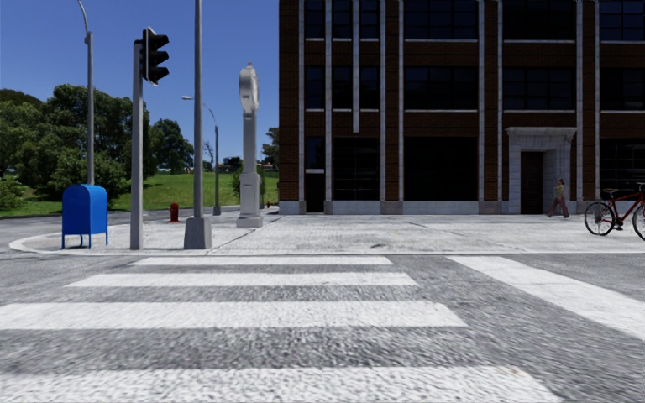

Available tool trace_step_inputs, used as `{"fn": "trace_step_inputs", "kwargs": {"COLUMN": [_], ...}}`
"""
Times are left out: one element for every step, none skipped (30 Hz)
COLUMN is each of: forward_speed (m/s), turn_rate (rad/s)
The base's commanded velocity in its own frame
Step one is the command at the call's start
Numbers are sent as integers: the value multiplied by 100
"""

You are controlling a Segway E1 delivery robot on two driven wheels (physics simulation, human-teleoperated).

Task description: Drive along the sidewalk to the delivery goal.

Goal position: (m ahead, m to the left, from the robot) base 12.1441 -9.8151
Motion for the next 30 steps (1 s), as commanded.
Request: {"fn": "trace_step_inputs", "kwargs": {"forward_speed": [200,200,200,200,200,200,200,200,200,200,200,200,200,200,200,200,200,200,200,200,200,200,200,200,200,200,200,200,200,200], "turn_rate": [0,0,0,0,0,0,0,0,0,0,0,0,0,0,0,0,0,0,0,0,0,0,0,0,0,0,0,0,0,0]}}
